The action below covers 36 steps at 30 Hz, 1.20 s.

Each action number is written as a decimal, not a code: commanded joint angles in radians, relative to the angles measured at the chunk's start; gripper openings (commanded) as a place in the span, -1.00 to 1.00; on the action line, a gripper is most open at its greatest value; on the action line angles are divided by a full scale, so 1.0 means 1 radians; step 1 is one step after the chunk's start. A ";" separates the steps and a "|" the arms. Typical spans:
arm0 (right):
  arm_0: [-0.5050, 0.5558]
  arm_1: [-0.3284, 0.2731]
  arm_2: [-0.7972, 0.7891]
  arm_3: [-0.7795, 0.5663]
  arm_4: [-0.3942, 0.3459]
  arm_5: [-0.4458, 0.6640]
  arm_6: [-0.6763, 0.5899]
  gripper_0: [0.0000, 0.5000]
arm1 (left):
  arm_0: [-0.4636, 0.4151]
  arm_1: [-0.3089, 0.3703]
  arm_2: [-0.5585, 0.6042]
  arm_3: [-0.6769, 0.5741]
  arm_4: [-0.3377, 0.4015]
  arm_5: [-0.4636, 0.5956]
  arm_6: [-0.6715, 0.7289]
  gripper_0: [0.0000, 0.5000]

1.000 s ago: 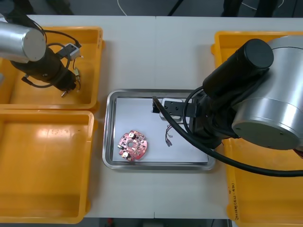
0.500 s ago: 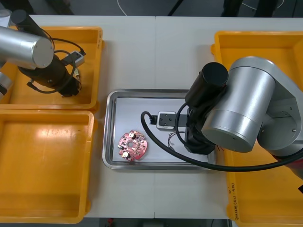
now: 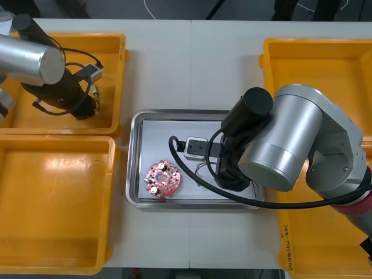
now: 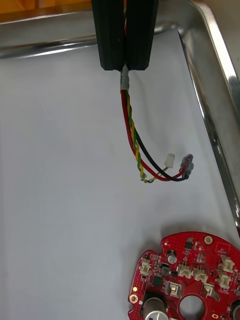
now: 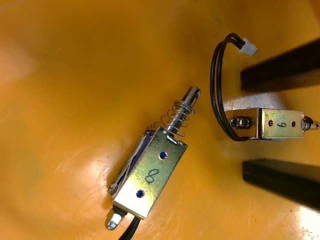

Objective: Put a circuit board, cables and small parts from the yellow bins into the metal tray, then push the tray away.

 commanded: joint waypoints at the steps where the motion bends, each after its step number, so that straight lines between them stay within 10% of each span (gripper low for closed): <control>1: 0.009 0.021 0.059 0.022 0.043 -0.040 0.027 -1.00 | -0.041 -0.010 -0.008 0.005 -0.013 -0.013 -0.043 -0.99; 17: 0.009 0.021 0.109 0.134 0.074 -0.138 0.023 -0.99 | -0.041 0.030 -0.001 0.003 0.015 -0.014 -0.025 -0.99; 18: 0.009 0.021 0.109 0.134 0.075 -0.138 0.023 -0.80 | -0.041 0.032 0.001 0.003 0.015 -0.013 -0.025 -1.00; 20: 0.009 0.021 0.109 0.134 0.075 -0.137 0.023 0.38 | -0.042 0.038 0.013 0.003 0.024 -0.013 -0.020 -1.00; 21: 0.009 0.021 0.109 0.136 0.075 -0.135 0.019 0.38 | -0.042 0.039 0.024 0.003 0.030 -0.013 -0.017 -0.99; 22: 0.009 0.021 0.109 0.134 0.075 -0.132 0.016 1.00 | -0.042 0.039 0.038 0.003 0.032 -0.008 -0.017 -0.99; 36: 0.009 0.034 0.109 0.059 0.132 -0.042 0.002 1.00 | -0.050 0.039 0.168 -0.147 0.012 0.182 0.096 -1.00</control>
